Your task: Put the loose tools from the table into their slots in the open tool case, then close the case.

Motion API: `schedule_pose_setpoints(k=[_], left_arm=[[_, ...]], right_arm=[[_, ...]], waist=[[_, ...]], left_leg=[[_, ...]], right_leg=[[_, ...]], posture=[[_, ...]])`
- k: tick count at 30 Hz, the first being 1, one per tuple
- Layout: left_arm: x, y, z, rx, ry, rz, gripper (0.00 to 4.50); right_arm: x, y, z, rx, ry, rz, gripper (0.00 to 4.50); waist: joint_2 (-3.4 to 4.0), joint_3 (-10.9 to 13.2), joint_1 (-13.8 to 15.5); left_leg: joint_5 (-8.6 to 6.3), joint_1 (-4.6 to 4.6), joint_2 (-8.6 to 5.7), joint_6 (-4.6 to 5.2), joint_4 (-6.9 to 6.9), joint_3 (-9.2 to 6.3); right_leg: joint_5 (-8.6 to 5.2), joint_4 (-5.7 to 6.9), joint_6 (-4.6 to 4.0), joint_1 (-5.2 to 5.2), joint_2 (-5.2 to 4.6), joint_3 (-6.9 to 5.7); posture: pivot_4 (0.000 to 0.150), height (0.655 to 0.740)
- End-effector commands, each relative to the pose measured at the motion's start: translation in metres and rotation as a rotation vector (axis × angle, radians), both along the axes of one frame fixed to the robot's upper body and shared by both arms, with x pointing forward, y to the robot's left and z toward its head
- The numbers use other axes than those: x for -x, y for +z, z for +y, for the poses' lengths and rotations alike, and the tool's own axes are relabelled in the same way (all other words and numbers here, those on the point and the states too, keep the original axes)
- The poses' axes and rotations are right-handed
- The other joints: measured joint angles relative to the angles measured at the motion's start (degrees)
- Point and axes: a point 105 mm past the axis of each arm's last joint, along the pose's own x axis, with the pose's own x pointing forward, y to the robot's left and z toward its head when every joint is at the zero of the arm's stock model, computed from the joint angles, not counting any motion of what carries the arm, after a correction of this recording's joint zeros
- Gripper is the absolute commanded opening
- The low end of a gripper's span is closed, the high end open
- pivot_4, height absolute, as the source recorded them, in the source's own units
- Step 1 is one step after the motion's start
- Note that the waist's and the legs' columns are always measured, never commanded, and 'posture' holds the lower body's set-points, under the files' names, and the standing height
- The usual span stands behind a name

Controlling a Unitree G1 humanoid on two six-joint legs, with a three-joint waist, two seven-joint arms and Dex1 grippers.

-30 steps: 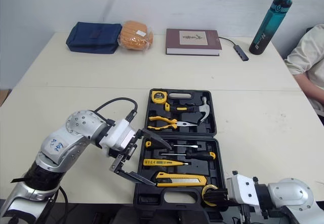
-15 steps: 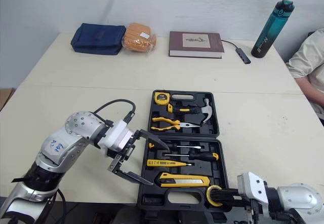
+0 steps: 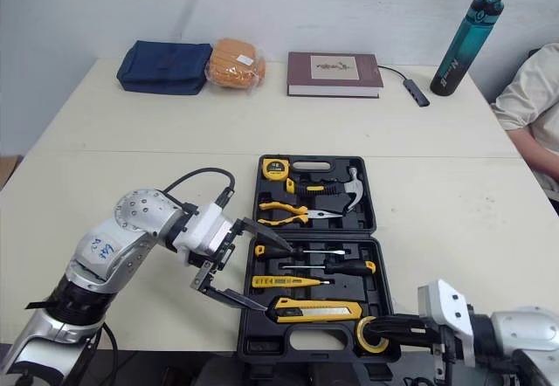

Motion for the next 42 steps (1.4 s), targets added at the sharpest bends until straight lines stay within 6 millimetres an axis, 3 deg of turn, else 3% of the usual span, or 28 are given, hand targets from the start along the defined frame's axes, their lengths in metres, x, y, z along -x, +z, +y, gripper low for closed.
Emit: schedule_pose_setpoints(k=[1, 5, 6, 9, 12, 16, 25, 35, 42], left_arm=[[-0.015, 0.001, 0.018, -0.017, 0.135, -0.016, 4.5], [-0.038, -0.006, 0.047, -0.037, 0.313, -0.025, 4.5], [-0.044, -0.008, 0.054, -0.042, 0.348, -0.026, 4.23], [-0.052, -0.017, 0.069, -0.072, 0.405, -0.023, 3.27], [-0.063, -0.026, 0.079, -0.096, 0.472, -0.014, 1.97], [-0.071, -0.045, 0.075, -0.114, 0.502, 0.023, 0.02], [-0.08, -0.068, 0.05, -0.106, 0.504, 0.021, 0.02], [-0.097, -0.066, 0.042, -0.071, 0.555, 0.035, 0.02], [-0.115, -0.066, 0.048, -0.095, 0.612, 0.005, 0.02]], right_arm=[[-0.019, 0.027, -0.012, 0.0, -0.113, -0.066, 0.04], [-0.052, 0.033, -0.041, 0.065, -0.285, -0.115, 0.04], [-0.059, 0.032, -0.045, 0.088, -0.309, -0.13, 0.0], [-0.075, 0.022, -0.054, 0.159, -0.362, -0.146, 0.0], [-0.088, 0.015, -0.056, 0.192, -0.392, -0.145, 0.0], [-0.106, 0.002, -0.051, 0.258, -0.385, -0.155, 0.0], [-0.125, -0.011, -0.021, 0.239, -0.294, -0.154, 0.0], [-0.143, -0.009, 0.002, 0.193, -0.259, -0.184, 0.0], [-0.163, -0.001, 0.011, 0.168, -0.275, -0.218, 0.0]], waist=[[0.0, 0.0, -0.1], [0.01, 0.02, 0.0], [0.02, 0.02, 0.02], [0.04, 0.04, 0.12], [0.09, 0.06, 0.1], [0.1, 0.07, -0.01], [0.13, 0.07, -0.11], [0.15, 0.07, -0.25], [0.19, 0.08, -0.55]], left_leg=[[0.0, 0.0, 0.01, 0.0, 0.0, 0.0], [0.01, -0.01, 0.01, 0.0, -0.04, 0.01], [0.0, -0.03, 0.0, 0.0, -0.04, 0.01], [0.0, -0.13, -0.01, 0.0, -0.06, 0.02], [0.01, -0.26, -0.02, 0.0, -0.05, 0.03], [0.01, -0.31, -0.02, 0.01, 0.01, 0.1], [0.14, -0.9, 0.0, -0.1, 0.15, 0.17], [0.17, -0.88, -0.01, -0.09, 0.19, 0.19], [0.19, -0.87, 0.0, -0.12, 0.18, 0.21]], right_leg=[[0.0, 0.0, 0.0, 0.0, 0.0, 0.0], [0.0, -0.02, -0.01, -0.07, -0.01, 0.0], [-0.01, -0.02, -0.01, -0.09, -0.01, -0.01], [-0.01, -0.04, -0.02, -0.2, -0.02, -0.02], [-0.01, -0.04, -0.02, -0.33, -0.04, -0.03], [-0.01, 0.04, -0.01, -0.44, -0.06, 0.0], [0.0, 0.42, -0.01, -1.21, -0.04, 0.03], [0.0, 0.49, -0.01, -1.2, -0.06, 0.04], [0.0, 0.52, -0.02, -1.23, -0.04, 0.02]], posture=[[0.15, 0.74], [0.15, 0.74], [0.15, 0.74], [0.15, 0.74], [0.15, 0.74], [0.15, 0.74], [0.15, 0.74], [0.15, 0.74], [0.15, 0.74]])
